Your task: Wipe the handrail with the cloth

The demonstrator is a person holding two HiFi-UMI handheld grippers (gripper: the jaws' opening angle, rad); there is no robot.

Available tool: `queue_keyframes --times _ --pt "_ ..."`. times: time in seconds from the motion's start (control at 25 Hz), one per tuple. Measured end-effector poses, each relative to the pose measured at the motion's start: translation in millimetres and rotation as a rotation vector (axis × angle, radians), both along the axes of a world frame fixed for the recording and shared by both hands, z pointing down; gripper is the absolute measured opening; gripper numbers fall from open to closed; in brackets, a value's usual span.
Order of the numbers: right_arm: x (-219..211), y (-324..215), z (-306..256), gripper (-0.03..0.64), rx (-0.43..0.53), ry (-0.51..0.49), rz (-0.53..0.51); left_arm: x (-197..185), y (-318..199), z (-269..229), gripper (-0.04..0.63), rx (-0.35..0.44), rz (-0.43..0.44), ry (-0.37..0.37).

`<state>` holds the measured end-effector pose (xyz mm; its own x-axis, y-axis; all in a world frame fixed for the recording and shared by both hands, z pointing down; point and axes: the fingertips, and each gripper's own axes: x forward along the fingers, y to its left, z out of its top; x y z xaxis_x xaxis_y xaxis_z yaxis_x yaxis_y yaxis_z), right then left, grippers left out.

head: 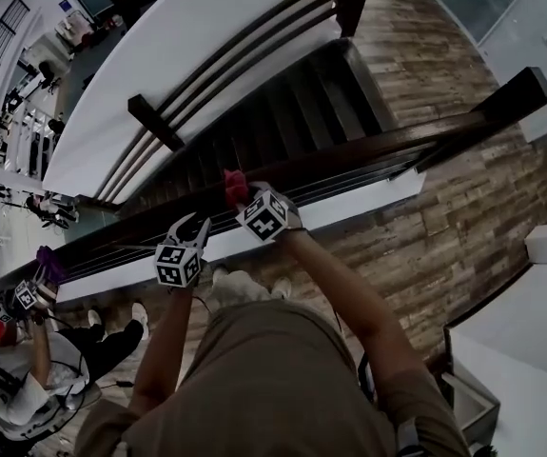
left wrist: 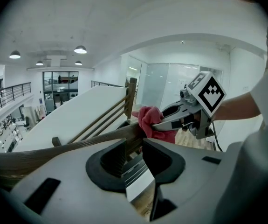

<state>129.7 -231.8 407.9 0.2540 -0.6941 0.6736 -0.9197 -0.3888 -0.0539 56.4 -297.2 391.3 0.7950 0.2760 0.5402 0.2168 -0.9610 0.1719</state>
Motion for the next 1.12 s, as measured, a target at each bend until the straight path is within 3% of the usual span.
queue_keyframes --times 0.72,1.12 --pt "62.1 85.3 -3.7 0.101 0.029 -0.033 0.083 77.7 96.6 6.1 0.086 0.027 0.103 0.016" --pt "98.5 152.3 3.2 0.101 0.026 -0.07 0.007 121.8 181.6 17.8 0.074 0.056 0.071 -0.002"
